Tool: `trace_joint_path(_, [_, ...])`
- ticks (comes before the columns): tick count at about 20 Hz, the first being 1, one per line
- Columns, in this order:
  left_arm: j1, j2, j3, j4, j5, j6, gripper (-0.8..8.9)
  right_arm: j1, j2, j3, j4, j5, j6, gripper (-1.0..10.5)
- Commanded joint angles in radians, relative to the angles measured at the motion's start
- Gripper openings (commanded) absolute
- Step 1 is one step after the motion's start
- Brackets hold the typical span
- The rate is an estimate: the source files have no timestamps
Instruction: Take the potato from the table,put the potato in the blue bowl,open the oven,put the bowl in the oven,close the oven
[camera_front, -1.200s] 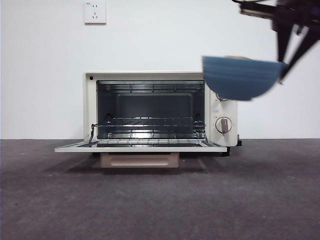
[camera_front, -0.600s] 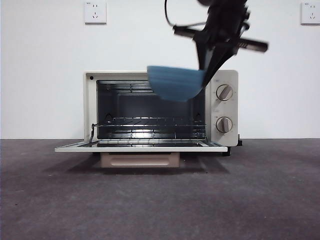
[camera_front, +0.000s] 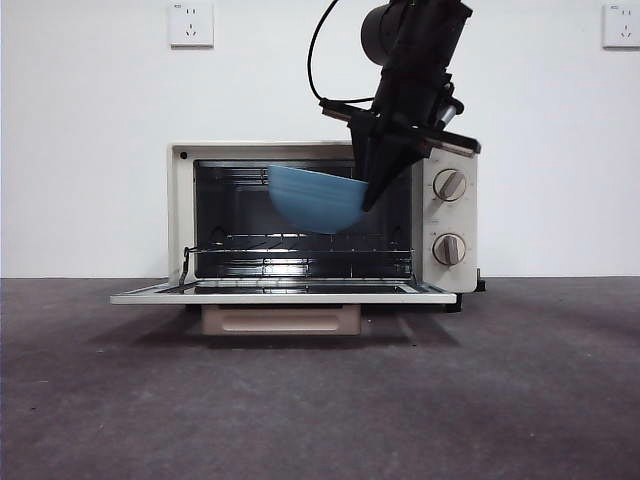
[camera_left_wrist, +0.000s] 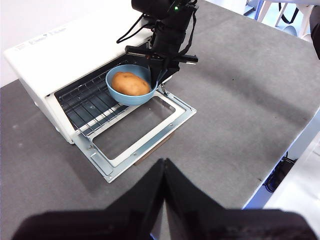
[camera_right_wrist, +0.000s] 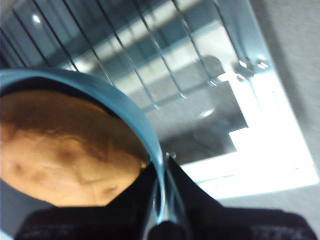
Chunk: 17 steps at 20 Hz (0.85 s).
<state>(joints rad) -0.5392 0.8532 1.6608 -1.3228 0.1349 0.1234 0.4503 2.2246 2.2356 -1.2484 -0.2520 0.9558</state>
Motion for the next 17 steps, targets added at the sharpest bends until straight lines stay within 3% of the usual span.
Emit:
trace_joint_path(1, [-0.003, -0.003, -0.005, 0.005, 0.003, 0.010, -0.06, 0.002, 0.019, 0.011, 0.050, -0.002, 0.051, -0.2])
trace_joint_path(9, [-0.003, -0.002, -0.005, 0.005, 0.003, 0.006, -0.06, 0.001, 0.031, 0.011, 0.066, 0.097, 0.101, -0.2])
trace_joint_path(17, [-0.003, -0.002, -0.005, 0.005, 0.003, 0.000, -0.06, -0.006, 0.036, 0.010, 0.087, 0.130, 0.166, -0.2])
